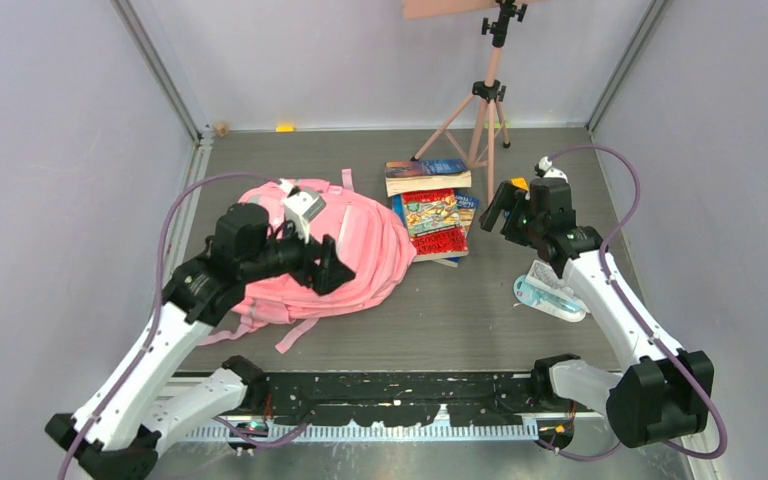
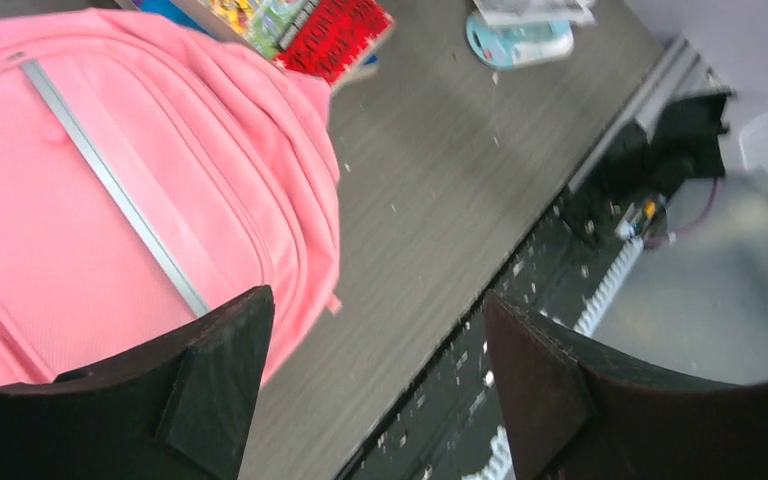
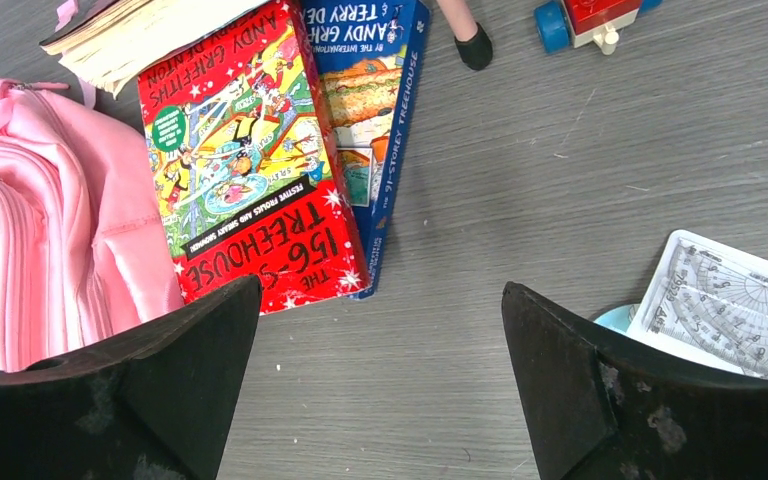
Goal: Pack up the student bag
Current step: Adjust the student bag at the center of the board.
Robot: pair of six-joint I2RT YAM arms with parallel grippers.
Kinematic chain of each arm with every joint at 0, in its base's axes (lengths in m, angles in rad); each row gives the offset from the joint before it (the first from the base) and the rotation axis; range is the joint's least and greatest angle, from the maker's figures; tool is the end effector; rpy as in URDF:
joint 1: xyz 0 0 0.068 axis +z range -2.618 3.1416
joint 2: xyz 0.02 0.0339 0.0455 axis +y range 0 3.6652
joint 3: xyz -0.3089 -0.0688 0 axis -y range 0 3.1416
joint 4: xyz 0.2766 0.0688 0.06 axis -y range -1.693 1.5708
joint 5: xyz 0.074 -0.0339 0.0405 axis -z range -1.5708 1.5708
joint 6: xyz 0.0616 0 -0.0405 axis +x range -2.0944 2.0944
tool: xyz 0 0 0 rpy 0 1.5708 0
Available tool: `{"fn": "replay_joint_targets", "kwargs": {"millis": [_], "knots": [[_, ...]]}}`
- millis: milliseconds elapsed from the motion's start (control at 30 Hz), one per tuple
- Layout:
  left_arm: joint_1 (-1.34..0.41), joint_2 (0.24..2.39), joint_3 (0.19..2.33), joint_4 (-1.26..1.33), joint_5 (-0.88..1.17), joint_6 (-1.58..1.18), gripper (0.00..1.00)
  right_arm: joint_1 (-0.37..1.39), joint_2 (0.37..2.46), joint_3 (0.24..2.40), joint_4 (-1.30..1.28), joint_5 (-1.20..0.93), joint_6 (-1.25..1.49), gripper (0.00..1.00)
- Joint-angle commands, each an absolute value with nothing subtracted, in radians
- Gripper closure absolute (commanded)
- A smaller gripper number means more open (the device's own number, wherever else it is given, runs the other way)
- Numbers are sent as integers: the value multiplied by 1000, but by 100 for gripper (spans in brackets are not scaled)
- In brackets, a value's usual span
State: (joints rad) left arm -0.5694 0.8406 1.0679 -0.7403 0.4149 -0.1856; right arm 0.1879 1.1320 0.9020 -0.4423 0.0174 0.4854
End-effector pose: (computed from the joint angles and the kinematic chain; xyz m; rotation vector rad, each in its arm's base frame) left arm 0.1412 -0.1199 0.4004 0.6677 2.0542 -0.8813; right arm 0.2732 0.0508 0.3041 0.3452 2.2391 0.3422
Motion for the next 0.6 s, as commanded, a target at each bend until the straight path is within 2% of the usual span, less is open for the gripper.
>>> {"fn": "replay_joint_targets", "kwargs": {"millis": [0, 133, 333, 567], "knots": [[-568, 991, 1043, -441, 266, -372, 23, 193, 1072, 891, -417, 48, 491, 3], [-568, 1155, 1099, -395, 132, -416, 30, 192, 1032, 872, -418, 42, 495, 3], [-568, 1322, 1126, -253, 48, -404, 32, 193, 1007, 850, -437, 22, 480, 4], [-598, 1472, 1207, -302, -143, -301, 38, 192, 1009, 841, -457, 33, 470, 6]]}}
